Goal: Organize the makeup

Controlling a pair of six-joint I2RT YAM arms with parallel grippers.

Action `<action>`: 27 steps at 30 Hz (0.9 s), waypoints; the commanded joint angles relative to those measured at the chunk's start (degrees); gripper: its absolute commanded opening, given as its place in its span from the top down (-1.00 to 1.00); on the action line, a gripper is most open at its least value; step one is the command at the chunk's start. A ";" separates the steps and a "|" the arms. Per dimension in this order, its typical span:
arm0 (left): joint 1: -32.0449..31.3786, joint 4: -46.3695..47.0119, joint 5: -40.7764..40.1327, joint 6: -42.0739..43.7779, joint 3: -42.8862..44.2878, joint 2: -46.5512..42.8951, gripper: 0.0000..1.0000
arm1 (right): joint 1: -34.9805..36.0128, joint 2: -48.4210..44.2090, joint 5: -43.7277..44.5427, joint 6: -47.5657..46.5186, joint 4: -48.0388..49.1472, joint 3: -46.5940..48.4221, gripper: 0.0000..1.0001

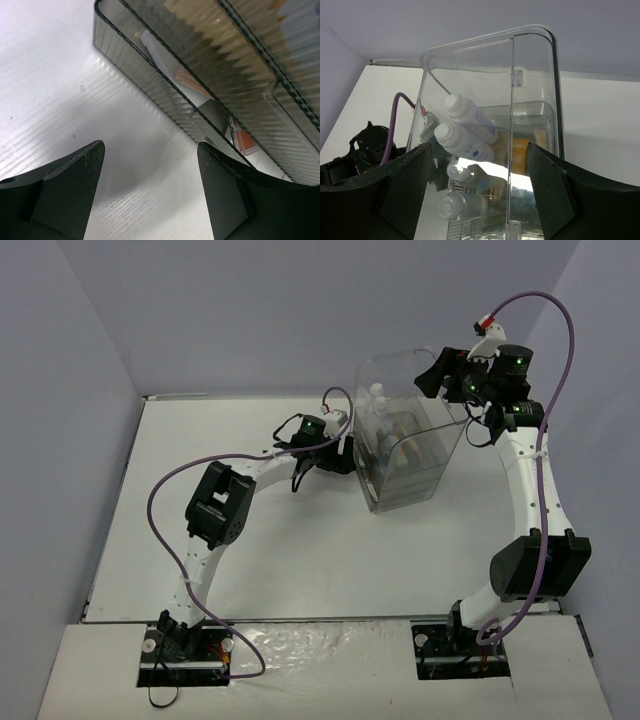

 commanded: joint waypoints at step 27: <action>-2.20 8.13 -6.32 -6.59 3.60 -1.91 -0.45 | 0.72 -1.18 0.42 0.44 -2.12 -1.92 -0.59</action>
